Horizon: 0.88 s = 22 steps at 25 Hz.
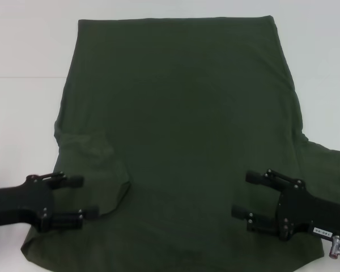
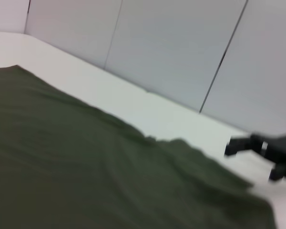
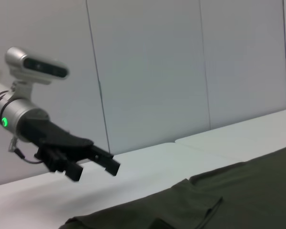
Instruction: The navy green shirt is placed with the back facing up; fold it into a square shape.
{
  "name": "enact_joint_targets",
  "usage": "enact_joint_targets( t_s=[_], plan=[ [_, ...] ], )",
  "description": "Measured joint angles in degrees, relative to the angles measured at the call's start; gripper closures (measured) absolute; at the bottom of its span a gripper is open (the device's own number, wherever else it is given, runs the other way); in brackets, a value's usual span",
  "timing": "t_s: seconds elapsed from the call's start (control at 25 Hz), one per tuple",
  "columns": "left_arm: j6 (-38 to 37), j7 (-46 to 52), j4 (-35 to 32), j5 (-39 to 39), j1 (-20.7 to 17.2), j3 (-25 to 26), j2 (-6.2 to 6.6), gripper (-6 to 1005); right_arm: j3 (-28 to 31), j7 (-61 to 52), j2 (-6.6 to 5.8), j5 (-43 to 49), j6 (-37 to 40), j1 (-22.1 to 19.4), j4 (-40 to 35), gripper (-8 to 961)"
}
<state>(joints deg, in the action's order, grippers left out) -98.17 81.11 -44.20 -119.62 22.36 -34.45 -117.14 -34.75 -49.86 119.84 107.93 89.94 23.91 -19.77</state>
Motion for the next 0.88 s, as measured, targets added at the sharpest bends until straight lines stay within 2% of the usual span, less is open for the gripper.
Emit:
enact_joint_targets(
  t_s=[0.28,0.4,0.52,0.64,0.72,0.88],
  plan=[
    [4.7,-4.9,0.0,-1.4,-2.3,-0.2,-0.77,111,1.3,-0.5,-0.05,0.0,-0.6,-1.1,-0.2,91],
    [4.5,-4.8,0.0,-1.9,-2.1,-0.2,-0.78,112,4.0,-7.0,-0.07,0.0,0.1,-1.5,-2.5,91],
    [3.3,-4.8,-0.2,-2.0,-2.0,0.0,-0.78,112,5.1,-23.7,-0.21,0.6,1.8,-2.1,-10.1,91],
    [2.7,-4.8,-0.2,-2.0,-1.7,0.1,-0.56,112,4.7,-44.5,-1.07,3.7,2.4,-2.5,-19.0,91],
    [2.4,-4.8,-0.2,-2.0,-1.5,0.2,-0.44,112,4.7,-58.5,-1.91,7.5,3.5,-2.5,-25.5,91],
    [0.8,-4.8,-0.5,-1.9,-1.3,0.3,-0.31,111,5.0,-79.7,-3.83,15.5,6.2,-2.0,-35.9,92]
  ],
)
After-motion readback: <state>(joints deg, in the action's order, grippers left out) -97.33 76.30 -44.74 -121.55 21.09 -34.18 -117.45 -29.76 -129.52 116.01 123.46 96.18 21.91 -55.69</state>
